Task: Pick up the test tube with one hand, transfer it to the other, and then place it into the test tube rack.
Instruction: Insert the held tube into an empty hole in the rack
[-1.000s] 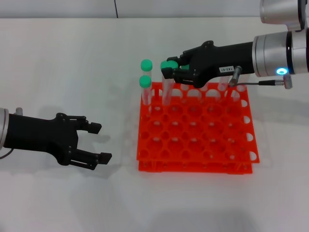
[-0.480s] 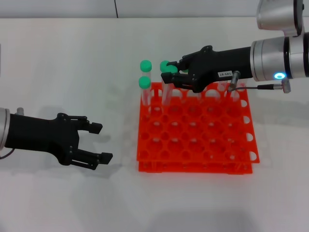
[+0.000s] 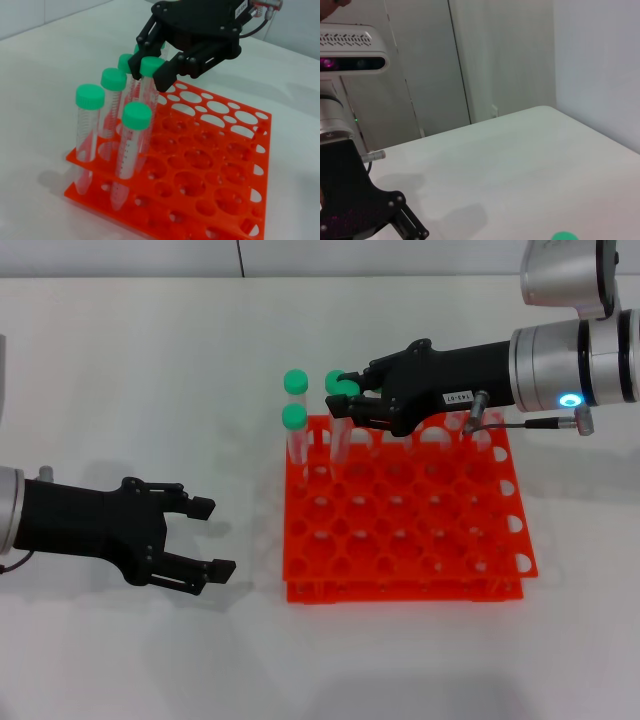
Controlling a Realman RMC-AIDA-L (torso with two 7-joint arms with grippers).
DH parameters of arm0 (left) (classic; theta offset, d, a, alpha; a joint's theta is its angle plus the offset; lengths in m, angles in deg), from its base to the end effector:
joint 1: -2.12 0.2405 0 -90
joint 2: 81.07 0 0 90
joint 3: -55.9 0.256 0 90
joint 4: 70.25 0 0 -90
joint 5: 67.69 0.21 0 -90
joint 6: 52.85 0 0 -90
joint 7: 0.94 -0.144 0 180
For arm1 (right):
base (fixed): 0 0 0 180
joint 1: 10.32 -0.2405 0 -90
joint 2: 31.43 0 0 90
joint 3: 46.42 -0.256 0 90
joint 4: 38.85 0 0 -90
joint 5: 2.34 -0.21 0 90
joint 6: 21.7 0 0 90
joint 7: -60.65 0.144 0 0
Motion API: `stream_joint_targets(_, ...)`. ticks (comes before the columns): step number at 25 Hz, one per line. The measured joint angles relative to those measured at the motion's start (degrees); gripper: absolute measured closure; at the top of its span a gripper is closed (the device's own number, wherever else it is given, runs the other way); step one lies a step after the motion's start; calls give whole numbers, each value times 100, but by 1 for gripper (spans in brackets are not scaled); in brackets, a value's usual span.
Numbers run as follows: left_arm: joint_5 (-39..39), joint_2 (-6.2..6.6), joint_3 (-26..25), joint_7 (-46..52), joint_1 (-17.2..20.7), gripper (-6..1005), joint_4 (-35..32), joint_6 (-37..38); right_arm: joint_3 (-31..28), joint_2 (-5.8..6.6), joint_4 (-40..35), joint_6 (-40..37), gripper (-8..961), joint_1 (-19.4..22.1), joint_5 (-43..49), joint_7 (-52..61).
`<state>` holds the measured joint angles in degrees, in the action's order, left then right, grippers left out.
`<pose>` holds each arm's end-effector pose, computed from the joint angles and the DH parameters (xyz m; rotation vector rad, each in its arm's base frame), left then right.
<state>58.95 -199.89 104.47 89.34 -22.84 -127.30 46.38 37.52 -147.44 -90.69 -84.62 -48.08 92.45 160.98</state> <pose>-0.2684 0.2997 0.0230 -2.9666 -0.6033 -0.2581 0.1363 0.3868 -0.0444 -2.8301 0.4033 0.5033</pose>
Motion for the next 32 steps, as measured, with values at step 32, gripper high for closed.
stream_joint_targets(32,-4,-9,0,-55,-53,117,106,-62,18,0,182,123,605,-29,5,-18)
